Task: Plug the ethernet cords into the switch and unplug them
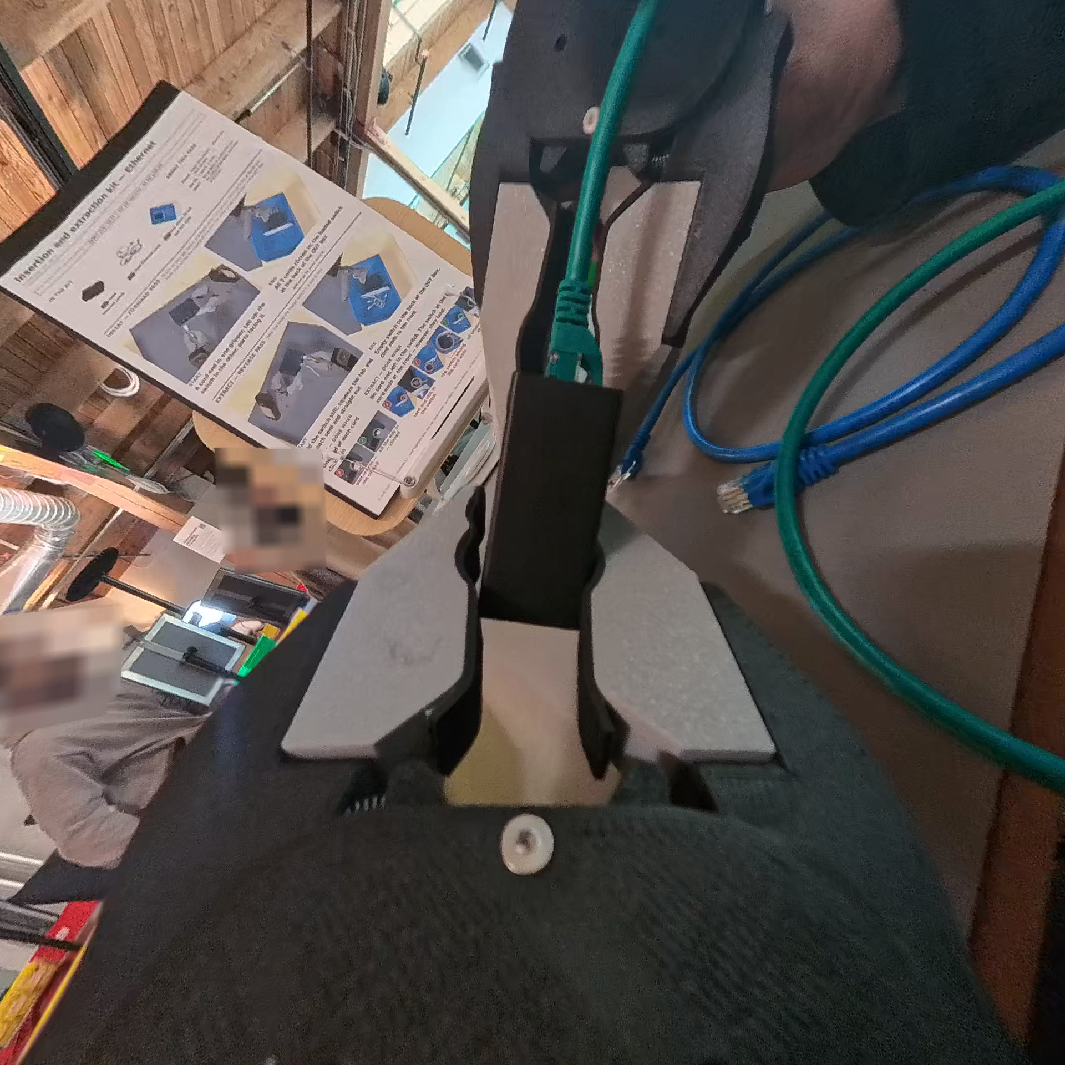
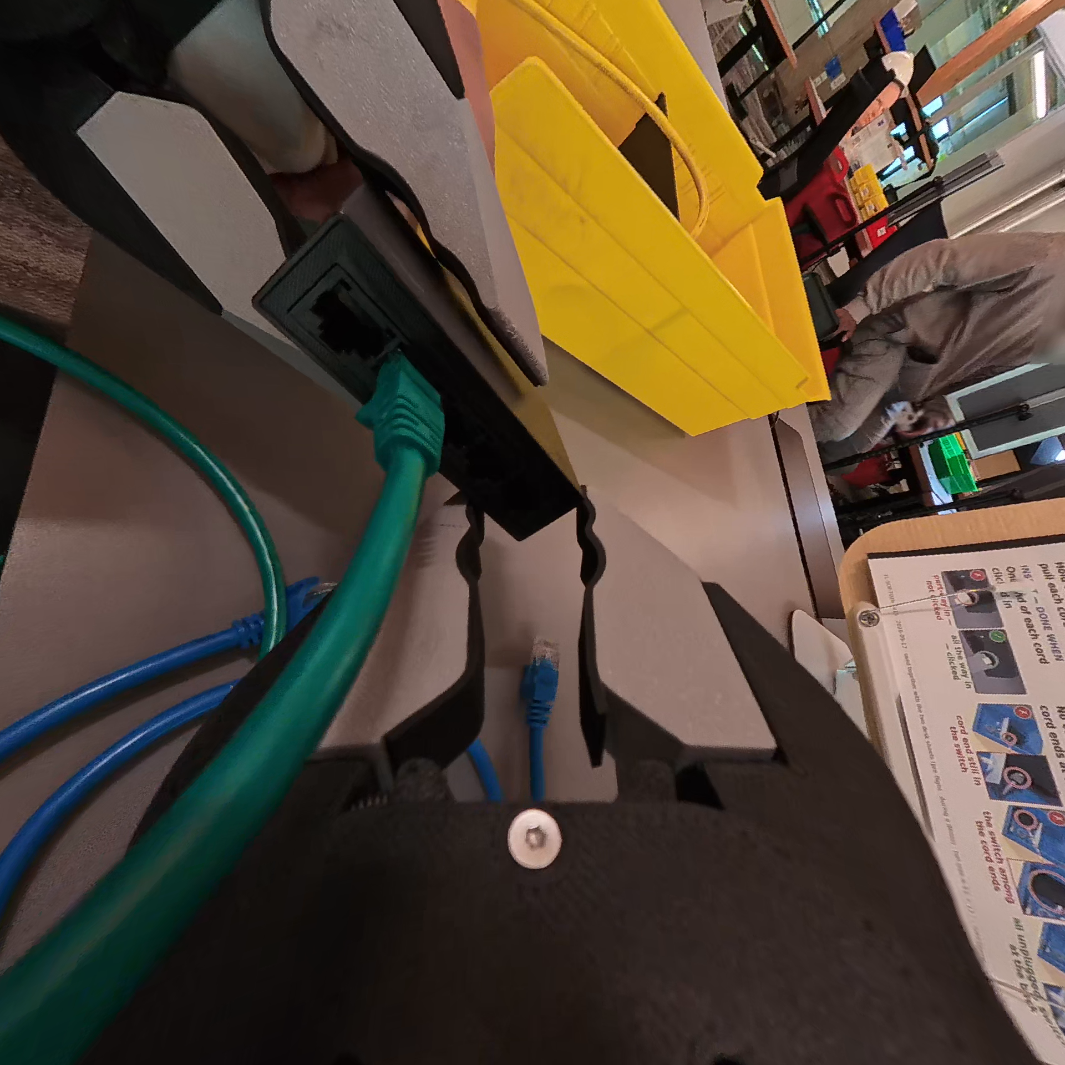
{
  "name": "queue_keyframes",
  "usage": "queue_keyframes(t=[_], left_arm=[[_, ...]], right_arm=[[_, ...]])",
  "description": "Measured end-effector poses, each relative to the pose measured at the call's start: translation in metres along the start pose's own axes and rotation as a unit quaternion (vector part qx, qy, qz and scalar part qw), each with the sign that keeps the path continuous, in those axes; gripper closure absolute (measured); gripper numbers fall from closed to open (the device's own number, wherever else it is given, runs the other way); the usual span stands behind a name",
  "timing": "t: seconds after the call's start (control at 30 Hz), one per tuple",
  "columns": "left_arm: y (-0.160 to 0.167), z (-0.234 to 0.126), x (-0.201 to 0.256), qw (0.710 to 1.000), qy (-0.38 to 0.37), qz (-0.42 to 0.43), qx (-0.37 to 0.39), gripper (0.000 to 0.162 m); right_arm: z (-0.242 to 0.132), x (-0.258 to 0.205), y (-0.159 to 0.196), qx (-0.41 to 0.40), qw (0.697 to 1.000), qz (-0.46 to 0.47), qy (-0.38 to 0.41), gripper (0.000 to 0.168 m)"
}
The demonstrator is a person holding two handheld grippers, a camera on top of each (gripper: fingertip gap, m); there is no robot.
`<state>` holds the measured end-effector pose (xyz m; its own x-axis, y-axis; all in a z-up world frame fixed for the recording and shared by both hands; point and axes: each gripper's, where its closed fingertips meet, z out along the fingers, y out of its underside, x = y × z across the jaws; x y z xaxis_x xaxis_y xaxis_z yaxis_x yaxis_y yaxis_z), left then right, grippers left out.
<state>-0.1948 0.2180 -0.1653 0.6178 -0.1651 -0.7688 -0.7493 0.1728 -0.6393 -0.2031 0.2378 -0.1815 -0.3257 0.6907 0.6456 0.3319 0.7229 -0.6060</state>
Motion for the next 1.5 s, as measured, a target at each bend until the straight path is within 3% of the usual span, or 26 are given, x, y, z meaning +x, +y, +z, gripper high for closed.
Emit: queue_keyframes(t=[0.03, 0.47, 0.63, 0.8, 1.07, 1.23, 1.37, 1.5], left_arm=[[-0.003, -0.001, 0.002, 1.000, 0.002, 0.003, 0.009, 0.131], [-0.012, -0.006, 0.014, 0.999, 0.017, 0.034, 0.030, 0.130], [-0.008, -0.008, -0.003, 1.000, -0.011, 0.006, 0.019, 0.131], [-0.007, -0.011, -0.014, 0.999, -0.029, -0.022, 0.028, 0.130], [-0.003, -0.009, -0.012, 0.999, -0.024, -0.020, 0.017, 0.130], [-0.003, -0.009, -0.012, 0.999, -0.024, -0.021, 0.016, 0.130], [-0.002, -0.008, -0.011, 1.000, -0.023, -0.017, 0.012, 0.130], [-0.001, -0.007, -0.011, 1.000, -0.024, -0.013, 0.008, 0.130]], right_arm=[[0.000, -0.002, 0.000, 0.003, 1.000, 0.002, -0.008, 0.140], [0.010, -0.015, 0.003, -0.006, 0.999, 0.004, -0.042, 0.140], [-0.002, 0.007, 0.010, -0.018, 0.999, 0.018, -0.021, 0.144], [-0.058, 0.073, 0.033, -0.054, 0.994, 0.061, 0.077, 0.134], [-0.182, 0.115, -0.012, 0.064, 0.978, 0.123, 0.154, 0.123], [-0.219, 0.119, -0.033, 0.136, 0.965, 0.152, 0.165, 0.125], [-0.191, 0.120, -0.025, 0.174, 0.952, 0.230, 0.107, 0.128], [-0.107, 0.100, 0.032, 0.076, 0.939, 0.335, 0.010, 0.121]])
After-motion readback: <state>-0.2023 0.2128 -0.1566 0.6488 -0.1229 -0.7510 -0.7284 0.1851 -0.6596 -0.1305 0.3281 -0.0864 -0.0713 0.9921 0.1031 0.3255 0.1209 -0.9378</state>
